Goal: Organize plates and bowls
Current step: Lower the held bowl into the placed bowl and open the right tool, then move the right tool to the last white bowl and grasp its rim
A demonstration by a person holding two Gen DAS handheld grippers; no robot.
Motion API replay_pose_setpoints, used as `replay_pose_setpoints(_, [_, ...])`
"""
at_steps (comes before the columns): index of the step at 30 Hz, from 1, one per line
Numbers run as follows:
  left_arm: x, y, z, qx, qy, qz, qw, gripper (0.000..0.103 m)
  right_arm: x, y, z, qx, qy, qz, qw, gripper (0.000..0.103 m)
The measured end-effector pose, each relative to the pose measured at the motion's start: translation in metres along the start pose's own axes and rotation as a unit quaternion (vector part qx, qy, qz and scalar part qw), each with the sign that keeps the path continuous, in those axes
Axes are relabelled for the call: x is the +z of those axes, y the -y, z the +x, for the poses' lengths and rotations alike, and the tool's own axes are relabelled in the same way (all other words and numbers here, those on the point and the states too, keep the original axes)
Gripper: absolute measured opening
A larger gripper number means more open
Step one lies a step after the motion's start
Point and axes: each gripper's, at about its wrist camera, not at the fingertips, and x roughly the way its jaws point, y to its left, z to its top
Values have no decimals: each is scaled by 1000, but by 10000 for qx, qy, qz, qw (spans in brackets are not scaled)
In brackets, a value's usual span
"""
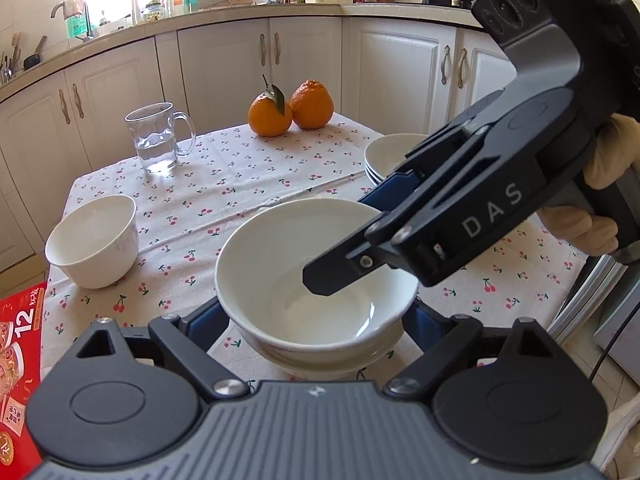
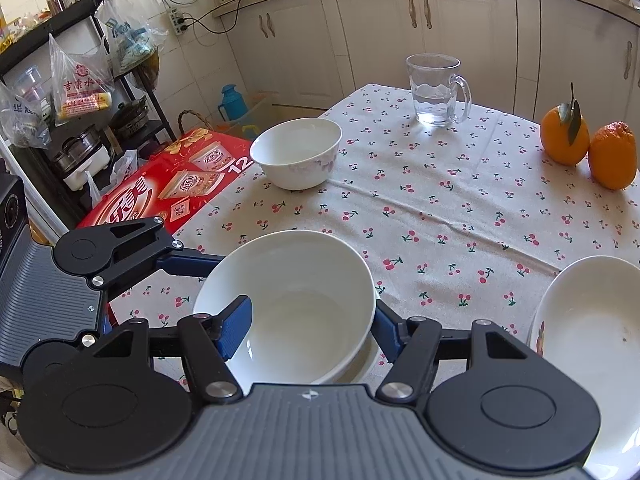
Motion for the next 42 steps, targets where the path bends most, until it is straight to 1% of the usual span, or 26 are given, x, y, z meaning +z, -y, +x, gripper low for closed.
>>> replay_pose_setpoints(11, [-1, -1, 2, -45, -24, -16, 10000, 92, -1, -3, 4, -103, -79, -114, 9999, 70])
replay_pose_setpoints(17, [-3, -5, 4, -184, -61, -153, 9997, 95, -1, -4, 7, -164, -122, -158, 9997, 72])
replay_pose_setpoints(18, [-3, -6, 4, -177, -50, -150, 9997, 95, -1, -4, 7, -154, -123, -149, 9997, 76])
replay_pose_setpoints(19, [-3, -5, 3, -147, -17, -118, 9998, 95, -1, -4, 7, -165, -121, -148, 9997, 82])
replay_pose_setpoints(22, [-3, -3, -1, -92, 23, -17, 10000, 96, 0, -6, 4, -194, -59, -214, 9996, 89])
replay_pose_setpoints(23, [-4, -3, -2, -109, 36, -13, 9999, 96, 0, -7, 3, -202, -47, -225, 9995, 90])
replay_pose_setpoints(25, [-4, -3, -4, -139, 58, -13, 9999, 96, 1, -8, 2, -241, -6, -245, 9994, 96])
replay_pose_setpoints(28, [-6, -4, -10, -153, 102, -15, 9998, 97, 0, -10, -1, -294, 65, -259, 9992, 103])
replay_pose_setpoints(33, [-8, -10, -23, -135, 238, -80, 9996, 98, 0, -16, -5, -474, 99, -366, 9982, 103])
replay_pose_setpoints(35, [-9, -15, -29, -83, 332, -134, 9993, 100, 1, -21, -6, -544, 99, -459, 9974, 103])
replay_pose_setpoints(39, [-11, -32, -40, 105, 497, -316, 9982, 101, 7, -29, -6, -668, 133, -647, 9956, 103])
replay_pose_setpoints(42, [-13, -51, -45, 258, 610, -597, 9960, 101, 14, -35, -5, -702, 151, -777, 9944, 103])
